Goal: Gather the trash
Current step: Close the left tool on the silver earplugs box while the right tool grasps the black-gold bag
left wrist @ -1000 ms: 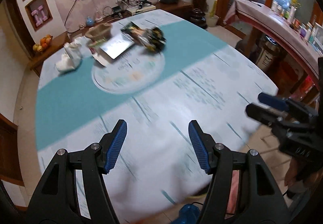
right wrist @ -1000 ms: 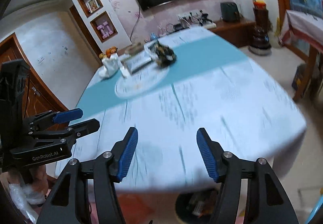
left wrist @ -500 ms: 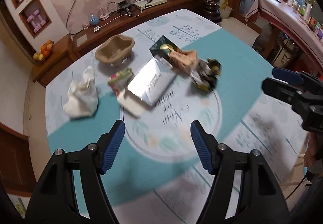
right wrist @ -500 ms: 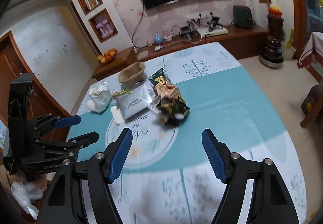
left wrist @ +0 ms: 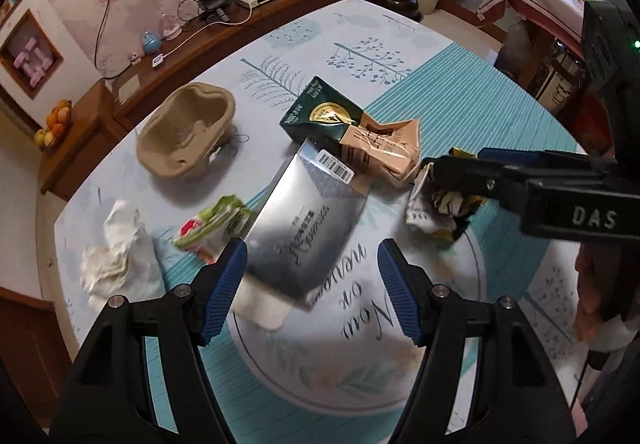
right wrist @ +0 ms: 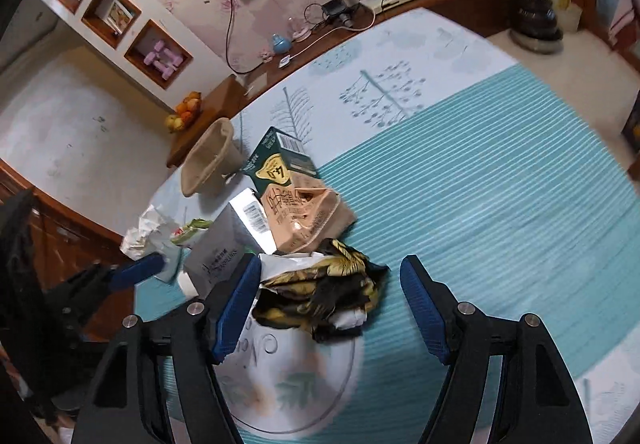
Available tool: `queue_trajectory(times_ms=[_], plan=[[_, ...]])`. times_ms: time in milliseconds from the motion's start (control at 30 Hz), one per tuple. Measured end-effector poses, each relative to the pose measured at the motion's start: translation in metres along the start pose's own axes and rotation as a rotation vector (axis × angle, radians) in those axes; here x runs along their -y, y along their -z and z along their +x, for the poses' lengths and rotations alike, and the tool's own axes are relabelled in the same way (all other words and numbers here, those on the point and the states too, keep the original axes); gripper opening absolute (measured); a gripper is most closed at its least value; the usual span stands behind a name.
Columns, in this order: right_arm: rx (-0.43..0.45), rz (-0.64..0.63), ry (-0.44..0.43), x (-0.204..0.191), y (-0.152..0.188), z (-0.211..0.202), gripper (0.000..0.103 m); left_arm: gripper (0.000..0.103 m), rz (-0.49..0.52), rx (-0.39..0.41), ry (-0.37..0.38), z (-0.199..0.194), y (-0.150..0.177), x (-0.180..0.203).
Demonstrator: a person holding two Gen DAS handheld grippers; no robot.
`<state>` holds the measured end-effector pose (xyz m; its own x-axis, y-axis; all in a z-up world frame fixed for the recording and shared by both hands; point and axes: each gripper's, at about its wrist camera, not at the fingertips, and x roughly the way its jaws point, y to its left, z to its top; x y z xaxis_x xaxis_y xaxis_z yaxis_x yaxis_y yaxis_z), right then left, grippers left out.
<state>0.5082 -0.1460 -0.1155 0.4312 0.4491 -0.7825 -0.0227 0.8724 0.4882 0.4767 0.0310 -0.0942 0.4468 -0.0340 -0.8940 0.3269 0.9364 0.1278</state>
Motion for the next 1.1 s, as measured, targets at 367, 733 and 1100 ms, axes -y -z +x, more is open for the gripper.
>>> queue_trajectory(times_ms=[367,733,1100], plan=[[-0.061,-0.050,-0.070,-0.005,0.005,-0.003,0.052,0.065,0.006,-0.046,-0.008,0.047,-0.021,-0.015],[-0.079,-0.084,-0.077,-0.003,0.010,-0.005,0.059,0.070,0.070,-0.106,0.071,0.066,-0.029,-0.007],[-0.078,-0.057,-0.056,0.004,0.012,-0.002,0.076,0.066,0.036,-0.093,0.043,0.079,-0.021,-0.002]])
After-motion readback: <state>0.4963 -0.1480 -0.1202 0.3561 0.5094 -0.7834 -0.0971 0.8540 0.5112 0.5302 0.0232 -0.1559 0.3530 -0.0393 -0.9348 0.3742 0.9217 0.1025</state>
